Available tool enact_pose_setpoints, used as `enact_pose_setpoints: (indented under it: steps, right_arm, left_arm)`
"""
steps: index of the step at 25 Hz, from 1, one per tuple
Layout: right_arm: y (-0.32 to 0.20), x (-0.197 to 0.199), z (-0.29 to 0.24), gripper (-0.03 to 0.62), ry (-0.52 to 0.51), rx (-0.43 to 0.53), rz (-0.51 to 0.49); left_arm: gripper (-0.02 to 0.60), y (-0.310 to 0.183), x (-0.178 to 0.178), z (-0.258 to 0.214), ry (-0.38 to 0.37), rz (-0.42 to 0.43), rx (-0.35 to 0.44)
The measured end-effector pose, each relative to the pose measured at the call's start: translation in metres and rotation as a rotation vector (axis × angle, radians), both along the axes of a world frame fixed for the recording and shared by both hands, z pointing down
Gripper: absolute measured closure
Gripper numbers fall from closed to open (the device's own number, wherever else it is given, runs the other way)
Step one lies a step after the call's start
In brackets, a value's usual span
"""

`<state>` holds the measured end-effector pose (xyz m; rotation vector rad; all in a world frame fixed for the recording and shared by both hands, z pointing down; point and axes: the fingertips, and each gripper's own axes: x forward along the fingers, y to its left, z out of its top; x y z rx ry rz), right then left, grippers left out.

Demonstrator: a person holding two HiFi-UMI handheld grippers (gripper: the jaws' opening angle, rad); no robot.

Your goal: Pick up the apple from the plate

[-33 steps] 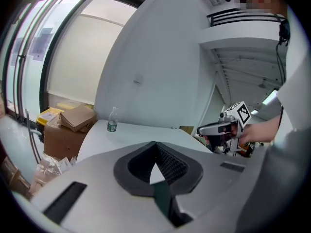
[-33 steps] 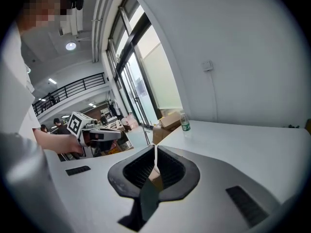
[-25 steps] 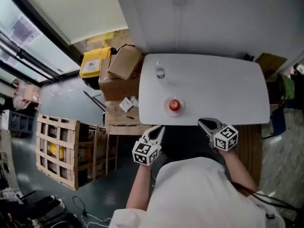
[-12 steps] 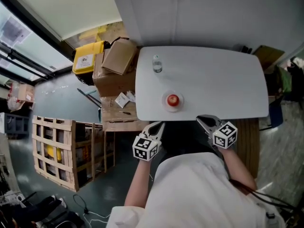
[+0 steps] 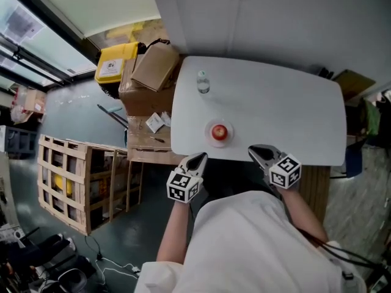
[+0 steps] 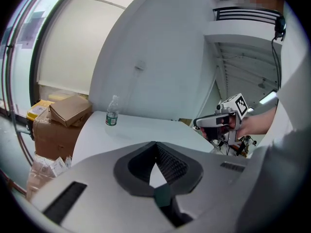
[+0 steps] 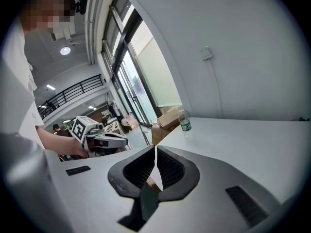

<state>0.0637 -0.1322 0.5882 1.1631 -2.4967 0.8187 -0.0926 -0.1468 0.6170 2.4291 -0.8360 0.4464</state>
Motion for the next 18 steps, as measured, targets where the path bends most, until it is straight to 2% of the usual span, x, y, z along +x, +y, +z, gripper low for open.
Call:
enact_pose_setpoints:
  steps: [6,8,18]
  right_arm:
    - [-0.028,0.009,0.012,0.556,0.018,-0.027,-0.092]
    - [-0.037,0.011,0.018,0.556,0.015,-0.039,-0.121]
    - [-0.072,0.028,0.035,0.556,-0.006,-0.086,-0.230]
  left_arm:
    - [0.575,-0.015,0.019,0.015,-0.055,-0.021,-0.011]
    - [0.544,-0.018,0.027,0.025,-0.077,-0.024,-0.027]
    - [0.514,-0.050,0.059,0.069,-0.162,-0.063,-0.073]
